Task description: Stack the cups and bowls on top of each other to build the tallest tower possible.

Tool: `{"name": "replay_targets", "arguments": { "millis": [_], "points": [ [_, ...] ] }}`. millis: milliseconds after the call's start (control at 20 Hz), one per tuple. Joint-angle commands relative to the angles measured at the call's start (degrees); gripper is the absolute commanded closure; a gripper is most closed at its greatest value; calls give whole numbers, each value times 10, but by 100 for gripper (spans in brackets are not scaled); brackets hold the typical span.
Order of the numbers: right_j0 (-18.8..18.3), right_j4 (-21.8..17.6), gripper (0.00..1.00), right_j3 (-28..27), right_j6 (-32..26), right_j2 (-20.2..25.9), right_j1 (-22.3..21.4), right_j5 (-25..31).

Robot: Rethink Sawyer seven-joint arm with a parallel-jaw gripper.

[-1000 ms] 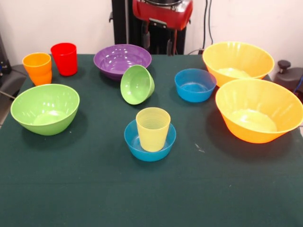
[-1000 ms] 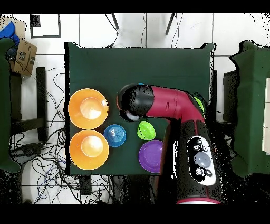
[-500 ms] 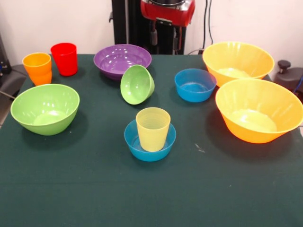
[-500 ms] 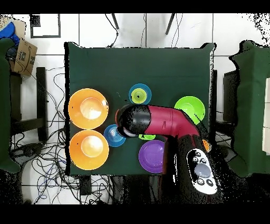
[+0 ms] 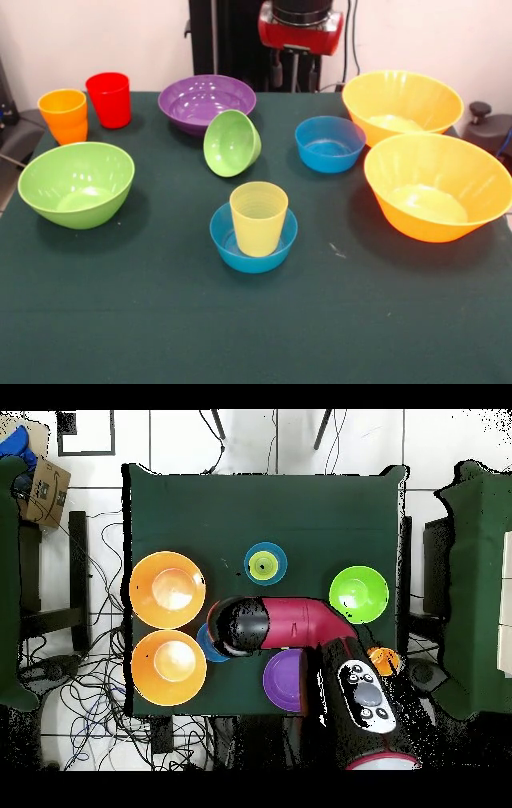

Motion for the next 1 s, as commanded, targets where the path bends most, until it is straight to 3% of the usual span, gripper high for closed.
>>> {"name": "replay_targets", "arguments": {
  "millis": [50,650,1000],
  "points": [
    [1,-64,0,-19,-106,76,53,-13],
    [-38,-123,0,-16,-108,105,80,-56],
    [-52,-144,0,-18,-103,122,81,-48]
  ]
}}
